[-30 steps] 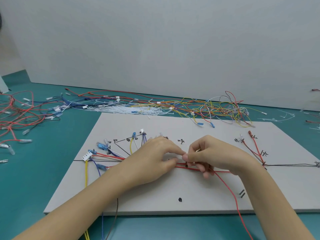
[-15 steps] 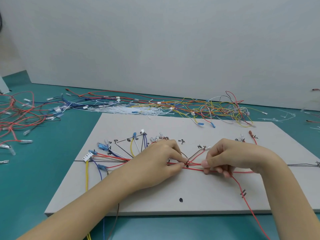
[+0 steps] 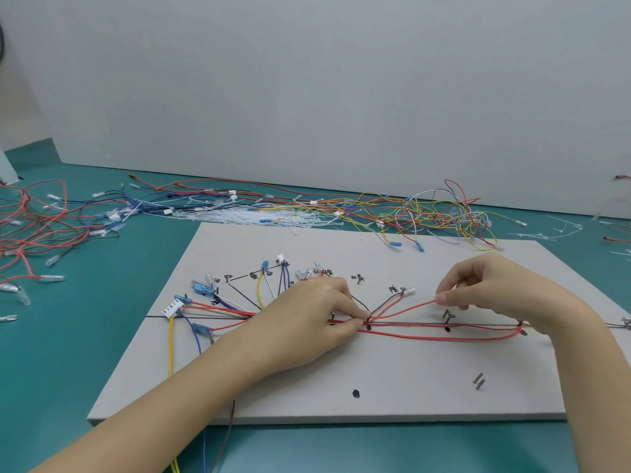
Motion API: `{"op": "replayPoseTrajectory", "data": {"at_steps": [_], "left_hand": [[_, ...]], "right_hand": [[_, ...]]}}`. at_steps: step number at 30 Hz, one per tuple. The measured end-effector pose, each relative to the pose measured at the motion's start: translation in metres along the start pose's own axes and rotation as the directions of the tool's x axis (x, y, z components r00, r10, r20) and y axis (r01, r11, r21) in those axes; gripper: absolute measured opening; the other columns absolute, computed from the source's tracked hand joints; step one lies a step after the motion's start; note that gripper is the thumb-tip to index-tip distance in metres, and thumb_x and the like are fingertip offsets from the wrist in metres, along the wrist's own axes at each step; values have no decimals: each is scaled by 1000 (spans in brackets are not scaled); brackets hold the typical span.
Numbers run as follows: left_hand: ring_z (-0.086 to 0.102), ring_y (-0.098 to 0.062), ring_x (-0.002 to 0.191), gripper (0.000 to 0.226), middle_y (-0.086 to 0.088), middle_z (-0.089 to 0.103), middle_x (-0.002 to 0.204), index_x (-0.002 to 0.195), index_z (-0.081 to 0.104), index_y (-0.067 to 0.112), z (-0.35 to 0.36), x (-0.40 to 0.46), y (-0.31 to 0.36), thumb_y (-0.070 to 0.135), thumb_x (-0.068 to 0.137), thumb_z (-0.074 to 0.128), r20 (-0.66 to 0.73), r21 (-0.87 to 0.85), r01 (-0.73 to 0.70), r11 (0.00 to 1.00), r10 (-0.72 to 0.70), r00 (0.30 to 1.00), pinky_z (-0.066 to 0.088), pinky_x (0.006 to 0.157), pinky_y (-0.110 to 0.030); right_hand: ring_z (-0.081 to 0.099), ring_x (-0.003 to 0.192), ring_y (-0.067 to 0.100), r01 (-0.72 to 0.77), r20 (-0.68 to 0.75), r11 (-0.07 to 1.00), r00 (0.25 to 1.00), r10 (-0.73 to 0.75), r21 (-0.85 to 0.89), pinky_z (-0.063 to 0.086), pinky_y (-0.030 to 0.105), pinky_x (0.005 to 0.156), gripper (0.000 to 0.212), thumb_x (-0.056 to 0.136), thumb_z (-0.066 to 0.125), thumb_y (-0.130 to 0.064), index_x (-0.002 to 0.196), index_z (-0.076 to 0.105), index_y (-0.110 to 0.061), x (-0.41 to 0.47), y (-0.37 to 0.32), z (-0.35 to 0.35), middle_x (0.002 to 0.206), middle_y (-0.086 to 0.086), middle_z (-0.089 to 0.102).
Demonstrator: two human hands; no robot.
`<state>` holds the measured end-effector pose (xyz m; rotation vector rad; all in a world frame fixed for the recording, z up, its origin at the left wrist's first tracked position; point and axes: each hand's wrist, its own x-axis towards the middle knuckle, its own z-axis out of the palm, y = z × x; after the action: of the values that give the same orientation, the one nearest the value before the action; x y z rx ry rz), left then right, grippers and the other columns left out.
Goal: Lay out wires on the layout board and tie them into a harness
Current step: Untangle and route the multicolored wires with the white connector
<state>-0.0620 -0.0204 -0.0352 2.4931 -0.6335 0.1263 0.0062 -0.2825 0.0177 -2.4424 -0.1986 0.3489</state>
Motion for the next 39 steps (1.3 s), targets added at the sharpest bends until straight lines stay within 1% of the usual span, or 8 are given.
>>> {"op": "replayPoseTrajectory", "data": {"at_steps": [5,11,14,19,25,29,35,39], "left_hand": [[54,-4,102,25,11,62,101,114,71,35,0,0,0,30,95,55,-10,-3,-3,1000,3,1000,44,91,-32],[55,-5,97,24,9,63,99,110,73,31,1,1,1,29,94,55,-26,38,-40,998,41,999,45,88,-32],[56,-8,93,22,7,63,96,106,74,30,0,3,1,30,95,55,-15,34,-31,999,32,999,46,85,-32],[58,-12,90,21,9,67,93,100,71,26,-3,9,7,32,97,52,-45,156,-23,987,31,999,45,83,-33],[57,-16,90,26,7,66,93,93,65,22,-3,16,17,42,98,49,-48,295,-9,955,24,999,45,78,-32],[60,-33,91,13,-4,62,96,91,51,17,6,21,29,25,100,46,-5,479,6,878,-5,1000,40,67,-35],[56,-25,102,9,1,64,105,98,59,21,10,21,36,21,96,50,-92,266,149,952,-129,987,45,86,-35],[56,-26,99,13,-3,64,101,95,64,16,15,22,37,13,91,52,-94,175,192,966,-178,980,47,86,-38]], "right_hand": [[40,41,5,-74,-17,992,997,76,105,28,14,39,12,85,71,-23,91,67,-14,2,16,0,57,1,64],[47,40,5,-133,-34,990,990,135,44,32,17,44,19,82,75,-27,82,67,-10,6,23,12,52,0,62],[44,38,3,-135,-16,988,990,137,74,29,12,39,22,84,73,-31,82,68,-10,3,26,12,52,-2,61],[41,37,0,-112,16,990,994,111,83,27,10,38,19,90,67,-28,83,68,-10,0,26,12,53,-3,59],[39,44,5,-99,49,994,994,97,40,24,23,53,33,92,59,-44,75,62,-15,-1,27,12,55,-4,55],[41,59,15,-60,37,998,998,60,-7,25,26,54,35,86,67,-43,66,63,-15,0,24,16,63,1,56],[34,46,9,-64,42,982,996,73,-179,26,25,51,36,93,59,-30,62,46,-17,8,24,23,48,-11,40],[36,50,14,-72,19,973,997,78,-220,29,27,52,34,90,56,-19,59,42,-18,11,22,25,52,-5,41]]}}
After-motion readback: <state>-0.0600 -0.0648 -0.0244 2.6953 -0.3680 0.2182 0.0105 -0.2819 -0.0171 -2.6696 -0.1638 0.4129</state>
